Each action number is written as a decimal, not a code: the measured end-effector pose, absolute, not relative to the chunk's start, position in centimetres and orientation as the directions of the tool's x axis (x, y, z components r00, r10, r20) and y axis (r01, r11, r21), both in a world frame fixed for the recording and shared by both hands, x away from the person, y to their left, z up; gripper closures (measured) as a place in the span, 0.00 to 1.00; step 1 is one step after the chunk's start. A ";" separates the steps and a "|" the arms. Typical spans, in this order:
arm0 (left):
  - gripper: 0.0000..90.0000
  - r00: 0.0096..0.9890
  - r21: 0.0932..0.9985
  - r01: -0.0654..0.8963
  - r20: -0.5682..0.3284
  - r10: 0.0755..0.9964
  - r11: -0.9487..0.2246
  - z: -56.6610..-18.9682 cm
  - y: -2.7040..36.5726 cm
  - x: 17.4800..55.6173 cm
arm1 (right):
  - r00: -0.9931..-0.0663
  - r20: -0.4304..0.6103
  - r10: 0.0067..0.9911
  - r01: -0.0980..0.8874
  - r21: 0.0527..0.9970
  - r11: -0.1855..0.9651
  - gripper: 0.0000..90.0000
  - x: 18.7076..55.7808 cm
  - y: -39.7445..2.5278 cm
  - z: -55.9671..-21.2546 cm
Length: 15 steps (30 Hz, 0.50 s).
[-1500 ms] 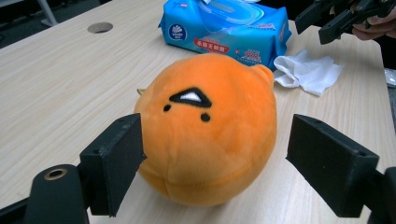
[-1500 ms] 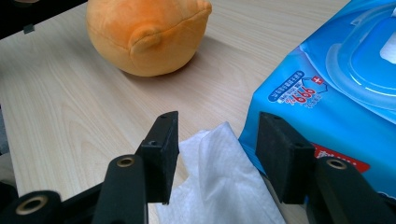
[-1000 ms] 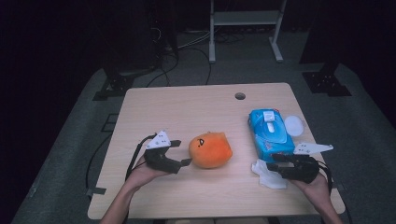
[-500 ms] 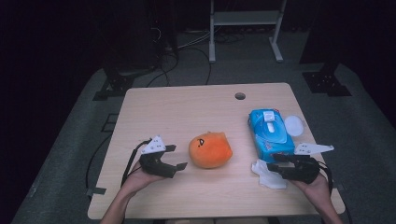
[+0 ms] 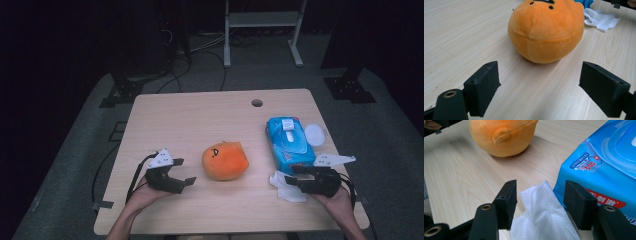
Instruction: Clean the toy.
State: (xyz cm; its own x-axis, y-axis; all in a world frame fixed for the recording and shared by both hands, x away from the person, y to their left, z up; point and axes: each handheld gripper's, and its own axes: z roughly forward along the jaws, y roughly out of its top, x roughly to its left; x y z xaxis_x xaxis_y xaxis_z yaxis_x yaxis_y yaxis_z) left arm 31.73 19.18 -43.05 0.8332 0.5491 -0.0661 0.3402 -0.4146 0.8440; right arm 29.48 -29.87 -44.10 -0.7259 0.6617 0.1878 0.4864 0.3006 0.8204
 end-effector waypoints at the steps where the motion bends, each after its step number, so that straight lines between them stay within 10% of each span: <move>1: 0.17 0.831 0.846 0.342 -0.068 0.552 -0.410 -43.1 19.3 31.7 | -0.726 0.188 0.661 0.486 0.821 0.300 0.48 29.5 -29.9 -44.1; 15: 0.17 0.819 0.835 0.367 -0.081 0.567 -0.410 -44.2 20.1 31.2 | -0.732 0.193 0.654 0.490 0.815 0.308 0.45 29.5 -29.7 -44.3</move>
State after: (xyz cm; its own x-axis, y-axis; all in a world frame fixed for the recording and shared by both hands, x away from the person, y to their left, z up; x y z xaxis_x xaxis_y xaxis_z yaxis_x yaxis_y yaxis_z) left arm 31.22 20.07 -44.18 0.8195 0.5673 -0.0813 0.3668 -0.4101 0.8350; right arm 29.49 -29.69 -44.29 -0.7317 0.6537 0.1931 0.4902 0.3077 0.8155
